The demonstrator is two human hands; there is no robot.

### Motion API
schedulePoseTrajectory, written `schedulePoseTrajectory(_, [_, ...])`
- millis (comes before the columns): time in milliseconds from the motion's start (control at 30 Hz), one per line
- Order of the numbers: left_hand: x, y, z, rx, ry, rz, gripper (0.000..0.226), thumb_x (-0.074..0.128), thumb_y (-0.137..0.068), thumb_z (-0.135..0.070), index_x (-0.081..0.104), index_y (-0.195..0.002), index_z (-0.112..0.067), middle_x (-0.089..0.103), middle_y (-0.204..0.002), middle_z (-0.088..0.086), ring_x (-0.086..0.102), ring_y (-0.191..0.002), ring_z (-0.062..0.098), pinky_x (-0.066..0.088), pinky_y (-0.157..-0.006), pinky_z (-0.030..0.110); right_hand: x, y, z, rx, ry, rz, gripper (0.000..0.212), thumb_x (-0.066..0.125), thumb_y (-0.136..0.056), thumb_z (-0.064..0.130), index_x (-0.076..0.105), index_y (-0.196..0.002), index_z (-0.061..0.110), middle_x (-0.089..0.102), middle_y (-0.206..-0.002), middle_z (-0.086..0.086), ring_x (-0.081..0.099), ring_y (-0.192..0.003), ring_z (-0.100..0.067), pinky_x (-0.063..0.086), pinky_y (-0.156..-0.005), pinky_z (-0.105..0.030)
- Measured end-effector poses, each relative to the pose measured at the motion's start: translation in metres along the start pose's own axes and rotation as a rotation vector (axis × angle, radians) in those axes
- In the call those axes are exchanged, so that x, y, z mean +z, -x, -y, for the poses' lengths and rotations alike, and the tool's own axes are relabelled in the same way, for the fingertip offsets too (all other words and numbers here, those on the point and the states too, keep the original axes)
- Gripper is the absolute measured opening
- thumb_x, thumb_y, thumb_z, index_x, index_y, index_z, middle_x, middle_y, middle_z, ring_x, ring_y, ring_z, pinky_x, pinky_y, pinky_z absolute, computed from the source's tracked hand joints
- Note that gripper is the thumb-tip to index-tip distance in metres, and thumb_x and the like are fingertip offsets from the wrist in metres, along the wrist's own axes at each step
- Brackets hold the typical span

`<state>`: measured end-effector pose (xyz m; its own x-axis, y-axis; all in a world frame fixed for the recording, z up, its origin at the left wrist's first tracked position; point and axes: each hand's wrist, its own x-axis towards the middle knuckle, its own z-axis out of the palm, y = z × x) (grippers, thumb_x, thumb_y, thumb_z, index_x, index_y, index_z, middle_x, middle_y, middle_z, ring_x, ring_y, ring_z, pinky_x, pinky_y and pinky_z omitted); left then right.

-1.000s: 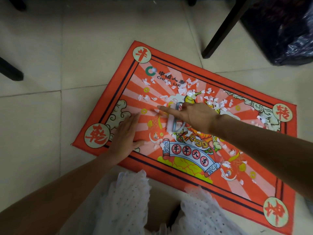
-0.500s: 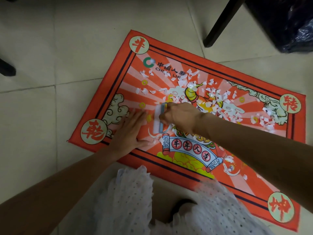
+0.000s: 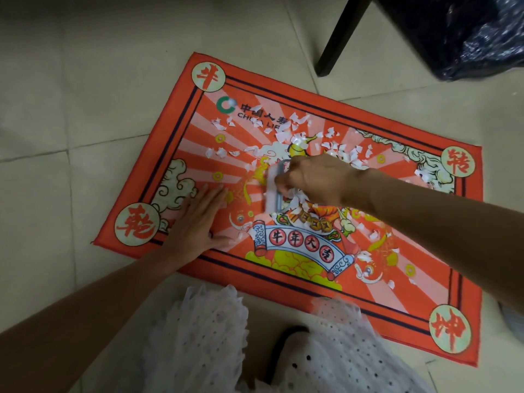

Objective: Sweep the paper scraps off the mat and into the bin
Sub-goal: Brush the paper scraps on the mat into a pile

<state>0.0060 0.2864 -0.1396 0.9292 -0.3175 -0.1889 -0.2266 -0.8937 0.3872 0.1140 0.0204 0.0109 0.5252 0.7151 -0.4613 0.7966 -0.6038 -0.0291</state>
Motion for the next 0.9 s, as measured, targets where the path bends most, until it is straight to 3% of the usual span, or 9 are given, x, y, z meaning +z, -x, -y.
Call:
schedulePoseTrajectory(100, [0.0, 0.003, 0.002, 0.007, -0.031, -0.008, 0.124, 0.042, -0.06, -0.088, 0.013, -0.157, -0.017, 0.016, -0.163, 0.001, 0.006, -0.15, 0.02, 0.009, -0.117, 0.057, 0.004, -0.01, 0.024, -0.145, -0.057, -0.015, 0.057, 0.052, -0.088, -0.003, 0.046, -0.134, 0.029, 0.055, -0.101, -0.001, 0.059, -0.097, -0.028, 0.053, -0.064, -0.039])
schedulePoseTrajectory(267, [0.001, 0.009, 0.007, 0.013, -0.028, 0.002, 0.129, 0.035, -0.058, -0.096, 0.015, -0.156, -0.014, 0.016, -0.164, 0.001, 0.01, -0.15, 0.021, 0.015, -0.116, 0.058, 0.016, -0.028, 0.06, -0.244, -0.075, 0.048, 0.067, 0.051, -0.092, 0.002, 0.035, -0.148, 0.038, 0.053, -0.132, -0.007, 0.052, -0.123, -0.029, 0.046, -0.073, -0.032])
schedulePoseTrajectory(367, [0.002, 0.011, 0.006, 0.02, -0.035, 0.01, 0.127, 0.036, -0.058, -0.095, 0.017, -0.155, -0.015, 0.017, -0.163, 0.001, 0.011, -0.15, 0.024, 0.019, -0.116, 0.06, 0.022, -0.033, 0.07, -0.26, -0.046, 0.082, 0.071, 0.052, -0.091, 0.001, 0.033, -0.15, 0.037, 0.044, -0.146, -0.009, 0.047, -0.132, -0.027, 0.052, -0.088, -0.039])
schedulePoseTrajectory(500, [0.0, 0.011, 0.0, 0.018, -0.042, 0.027, 0.128, 0.042, -0.056, -0.092, 0.016, -0.156, -0.017, 0.016, -0.163, 0.0, 0.01, -0.151, 0.024, 0.014, -0.117, 0.056, 0.027, -0.028, 0.062, -0.28, 0.06, 0.11, 0.058, 0.052, -0.093, 0.004, 0.043, -0.145, 0.03, 0.053, -0.139, 0.001, 0.038, -0.137, -0.022, 0.05, -0.094, -0.04])
schedulePoseTrajectory(633, [-0.001, 0.01, -0.004, 0.038, -0.035, 0.048, 0.131, 0.043, -0.057, -0.093, 0.004, -0.158, -0.019, 0.007, -0.164, -0.004, 0.0, -0.151, 0.02, -0.002, -0.118, 0.045, 0.026, -0.017, 0.038, -0.225, 0.189, 0.149, 0.055, 0.055, -0.091, 0.001, 0.047, -0.137, 0.029, 0.056, -0.129, -0.003, 0.046, -0.126, -0.023, 0.053, -0.091, -0.04])
schedulePoseTrajectory(800, [-0.001, 0.01, -0.005, 0.031, -0.038, 0.069, 0.13, 0.039, -0.057, -0.095, 0.001, -0.158, -0.021, 0.006, -0.165, -0.003, -0.002, -0.151, 0.02, -0.001, -0.119, 0.046, 0.02, -0.002, 0.002, -0.13, 0.268, 0.182, 0.049, 0.05, -0.096, 0.004, 0.044, -0.137, 0.029, 0.057, -0.118, -0.002, 0.05, -0.115, -0.022, 0.054, -0.088, -0.036])
schedulePoseTrajectory(900, [-0.001, 0.01, -0.004, 0.03, -0.037, 0.076, 0.13, 0.039, -0.057, -0.095, 0.0, -0.157, -0.022, 0.003, -0.164, -0.005, -0.004, -0.151, 0.019, -0.003, -0.119, 0.044, 0.016, 0.004, -0.012, -0.08, 0.25, 0.185, 0.055, 0.05, -0.095, 0.004, 0.043, -0.14, 0.033, 0.056, -0.125, -0.002, 0.047, -0.12, -0.022, 0.053, -0.088, -0.036])
